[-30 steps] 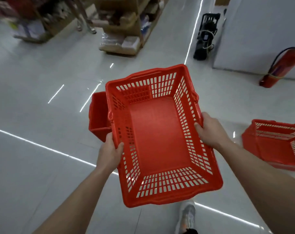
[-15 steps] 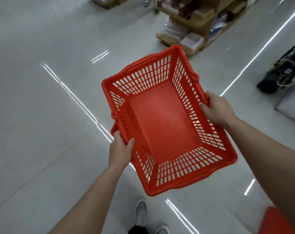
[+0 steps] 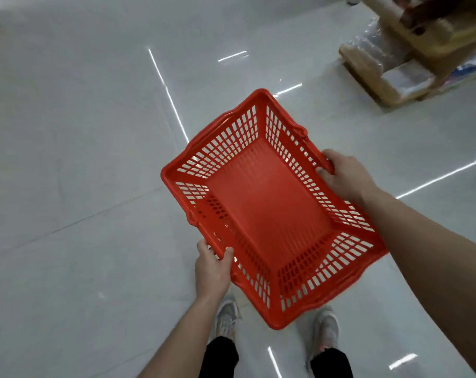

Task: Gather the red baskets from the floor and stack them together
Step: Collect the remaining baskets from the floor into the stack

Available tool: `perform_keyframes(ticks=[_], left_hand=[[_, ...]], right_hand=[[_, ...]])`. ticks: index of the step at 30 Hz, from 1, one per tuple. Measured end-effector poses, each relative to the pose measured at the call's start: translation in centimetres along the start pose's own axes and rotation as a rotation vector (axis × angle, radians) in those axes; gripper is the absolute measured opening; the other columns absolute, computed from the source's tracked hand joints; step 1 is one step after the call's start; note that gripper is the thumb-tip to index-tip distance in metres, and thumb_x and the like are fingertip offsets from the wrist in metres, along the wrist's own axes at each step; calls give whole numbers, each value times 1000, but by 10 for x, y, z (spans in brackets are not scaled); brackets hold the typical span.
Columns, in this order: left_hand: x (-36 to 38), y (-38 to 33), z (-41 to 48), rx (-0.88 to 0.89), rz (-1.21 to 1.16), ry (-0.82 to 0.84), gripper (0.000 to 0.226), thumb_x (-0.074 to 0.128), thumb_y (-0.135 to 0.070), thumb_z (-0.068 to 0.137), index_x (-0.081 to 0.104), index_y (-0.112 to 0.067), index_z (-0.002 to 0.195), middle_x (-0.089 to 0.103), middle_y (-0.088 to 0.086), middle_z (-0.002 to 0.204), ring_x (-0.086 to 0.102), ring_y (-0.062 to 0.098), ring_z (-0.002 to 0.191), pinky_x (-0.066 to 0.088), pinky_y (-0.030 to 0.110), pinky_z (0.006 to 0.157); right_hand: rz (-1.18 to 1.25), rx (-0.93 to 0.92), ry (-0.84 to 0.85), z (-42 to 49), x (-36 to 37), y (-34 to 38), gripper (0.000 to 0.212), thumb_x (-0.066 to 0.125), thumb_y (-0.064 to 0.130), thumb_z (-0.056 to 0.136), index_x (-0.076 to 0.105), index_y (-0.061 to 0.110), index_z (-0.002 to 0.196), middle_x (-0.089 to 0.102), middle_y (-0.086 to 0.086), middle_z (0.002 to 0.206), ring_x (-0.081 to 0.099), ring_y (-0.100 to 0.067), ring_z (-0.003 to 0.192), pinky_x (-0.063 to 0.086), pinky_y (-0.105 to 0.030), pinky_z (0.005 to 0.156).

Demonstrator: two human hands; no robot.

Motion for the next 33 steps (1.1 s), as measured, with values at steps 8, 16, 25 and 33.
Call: perform_keyframes(ticks=[8,16,25,33], left_hand=[[62,30,-32,-142,43,-101,34,67,-38,90,42,-26,110,64,-16,93,66,4,83,51,25,66],[83,47,-28,-193,100,-121,36,63,-43,92,41,-27,115,63,-17,99,68,15,92,53,33,75],[71,4,5,-46,521,46,81,53,-69,79,37,-29,148,52,1,145,51,23,129,44,38,97],[124,-106,46,324,891,226,85,48,-72,78,38,-24,148,46,-1,149,46,24,132,46,45,100]], right_hand=[[30,-141,171,36,48,-42,27,58,30,96,61,20,122,71,-9,98,65,-33,91,41,-32,70],[78,-96,257,52,90,-61,30,55,30,97,59,18,125,71,-9,107,65,-33,99,52,-44,84],[-205,11,272,63,61,-88,73,66,53,87,43,21,149,51,-10,146,50,-34,129,47,-48,98],[-314,354,156,-10,-10,-168,87,62,65,82,36,18,150,48,-12,145,47,-36,127,42,-49,97]])
Point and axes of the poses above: each hand's wrist, its own z-axis towards the middle knuckle, its own x-axis out of the palm, y = z × x, the point moved 2 cm from there along z, towards the middle knuckle
